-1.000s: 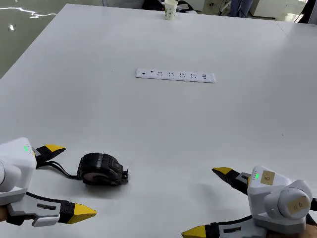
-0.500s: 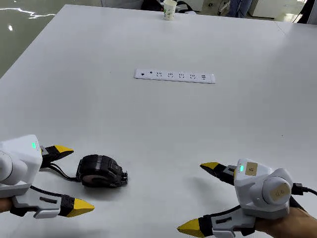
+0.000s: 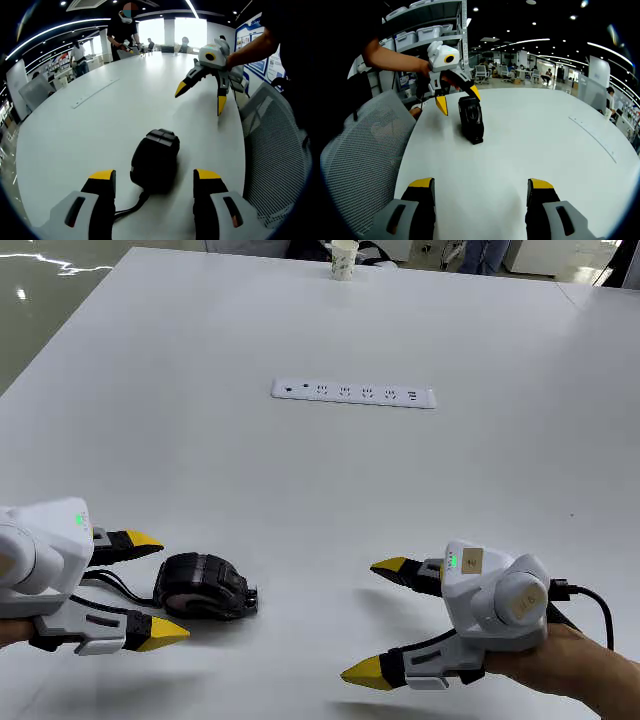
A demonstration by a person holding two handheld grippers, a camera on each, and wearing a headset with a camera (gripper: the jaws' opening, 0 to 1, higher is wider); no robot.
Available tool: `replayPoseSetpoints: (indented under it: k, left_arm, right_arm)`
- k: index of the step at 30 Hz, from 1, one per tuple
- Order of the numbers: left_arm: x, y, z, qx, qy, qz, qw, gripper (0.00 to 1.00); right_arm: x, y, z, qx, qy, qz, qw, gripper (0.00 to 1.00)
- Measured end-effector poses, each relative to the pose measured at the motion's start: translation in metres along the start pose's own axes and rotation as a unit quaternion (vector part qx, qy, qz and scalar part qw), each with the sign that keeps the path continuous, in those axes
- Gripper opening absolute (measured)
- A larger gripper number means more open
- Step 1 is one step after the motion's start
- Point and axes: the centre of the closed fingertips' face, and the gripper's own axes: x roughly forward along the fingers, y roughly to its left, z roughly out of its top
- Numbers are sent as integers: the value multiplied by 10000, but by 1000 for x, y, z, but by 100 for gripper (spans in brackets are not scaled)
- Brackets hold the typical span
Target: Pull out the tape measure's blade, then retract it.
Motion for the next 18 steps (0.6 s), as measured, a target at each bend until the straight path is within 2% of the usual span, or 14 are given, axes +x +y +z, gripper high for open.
replayPoseSetpoints:
  k: [6,18]
  left_arm:
    - [3,2,-2,174,147,-152,9996,51]
    - [7,6,-2,464,310,-386,9977,40]
  right_arm:
    - [11,-2,5,-189,55,160,9997,69]
    - [33,-3,15,-487,119,474,9976,58]
